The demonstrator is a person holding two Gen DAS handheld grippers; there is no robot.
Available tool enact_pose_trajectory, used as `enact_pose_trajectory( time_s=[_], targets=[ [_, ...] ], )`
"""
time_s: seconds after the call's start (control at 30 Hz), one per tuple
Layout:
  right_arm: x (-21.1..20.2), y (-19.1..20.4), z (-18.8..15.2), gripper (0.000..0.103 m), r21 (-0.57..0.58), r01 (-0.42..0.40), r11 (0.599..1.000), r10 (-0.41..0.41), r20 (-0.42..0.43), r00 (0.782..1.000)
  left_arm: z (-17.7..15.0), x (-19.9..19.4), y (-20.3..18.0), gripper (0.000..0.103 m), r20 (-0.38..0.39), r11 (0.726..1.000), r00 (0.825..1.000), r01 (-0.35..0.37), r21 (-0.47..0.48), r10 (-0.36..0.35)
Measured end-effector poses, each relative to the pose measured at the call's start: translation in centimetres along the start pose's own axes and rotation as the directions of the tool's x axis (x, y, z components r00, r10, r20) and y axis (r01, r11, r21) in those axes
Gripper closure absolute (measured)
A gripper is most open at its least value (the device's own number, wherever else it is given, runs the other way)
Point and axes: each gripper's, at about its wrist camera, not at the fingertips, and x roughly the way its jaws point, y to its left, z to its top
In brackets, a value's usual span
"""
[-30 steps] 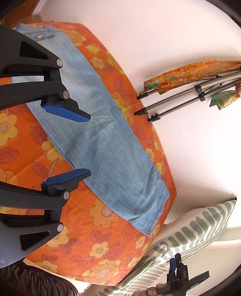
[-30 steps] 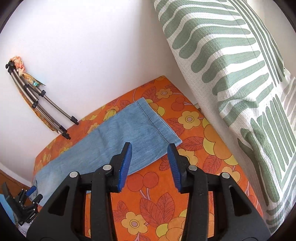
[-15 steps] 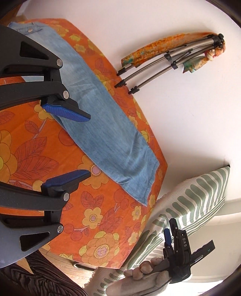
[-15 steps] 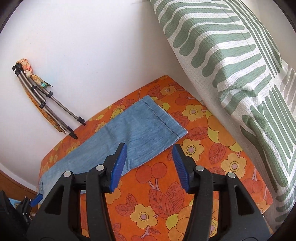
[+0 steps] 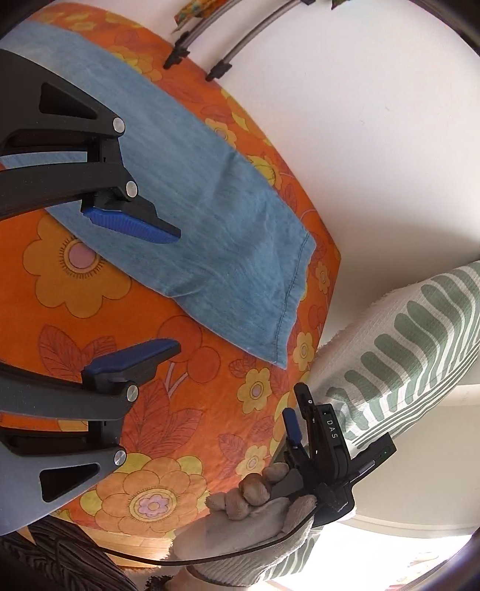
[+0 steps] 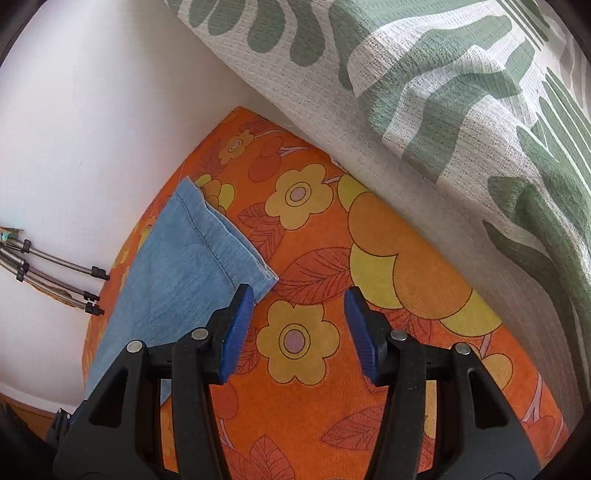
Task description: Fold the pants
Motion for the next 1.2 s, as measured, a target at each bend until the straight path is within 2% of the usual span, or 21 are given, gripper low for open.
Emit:
enact_pose_trajectory(
  time_s=[0.17, 0.33, 0.5, 0.6, 0.63, 0.73, 0.87, 0.97, 1.17, 1.2],
  targets=[
    [2.3, 0.5, 0.4, 0.05, -0.015, -0.075, 0.997, 0.074, -0.05, 0.996, 2.3, 4.4, -1.6, 0.05, -0.018, 0.999, 0.999, 0.04, 0.033, -0.04],
    [3.3, 1.8, 0.3, 0.05, -0.022, -0.101, 0.995, 0.099, -0.075, 0.992, 4.3, 6.9, -2.5, 0.05, -0.021, 0.997, 0.998, 0.064, 0.034, -0.064],
    [4.2, 2.3, 0.5, 0.055, -0.044, -0.053, 0.998, 0.049, -0.08, 0.996, 5.4, 9.1, -3.4, 0.05, -0.048, 0.995, 0.996, 0.084, 0.049, -0.081],
    [4.4, 2.2, 0.7, 0.057, -0.037, -0.053, 0.998, 0.05, -0.082, 0.995, 5.7, 10.0, -4.1, 0.05, -0.063, 0.993, 0.994, 0.097, 0.072, -0.092],
    [4.4, 2.2, 0.7, 0.06, -0.034, -0.054, 0.998, 0.051, -0.085, 0.995, 5.8, 10.3, -4.4, 0.05, -0.067, 0.992, 0.994, 0.095, 0.083, -0.09],
    [4.9, 1.8, 0.4, 0.082, 0.002, -0.095, 0.995, 0.095, -0.114, 0.989, 6.0, 11.0, -4.9, 0.05, -0.076, 0.99, 0.993, 0.101, 0.099, -0.094],
    [4.6, 1.9, 0.5, 0.095, -0.003, -0.104, 0.995, 0.103, -0.102, 0.989, 6.2, 11.8, -5.5, 0.05, -0.079, 0.989, 0.992, 0.109, 0.096, -0.102],
    [3.9, 1.8, 1.1, 0.098, 0.018, -0.142, 0.99, 0.144, -0.081, 0.986, 6.4, 12.7, -6.1, 0.05, -0.086, 0.989, 0.992, 0.106, 0.103, -0.097],
    [3.6, 2.4, 1.7, 0.098, -0.008, -0.153, 0.988, 0.152, -0.076, 0.985, 6.8, 14.4, -6.6, 0.051, -0.107, 0.991, 0.992, 0.085, 0.099, -0.074],
    [3.6, 2.4, 1.6, 0.097, -0.017, -0.139, 0.99, 0.138, -0.08, 0.987, 6.9, 14.5, -6.6, 0.056, -0.104, 0.992, 0.992, 0.087, 0.095, -0.077]
  ],
)
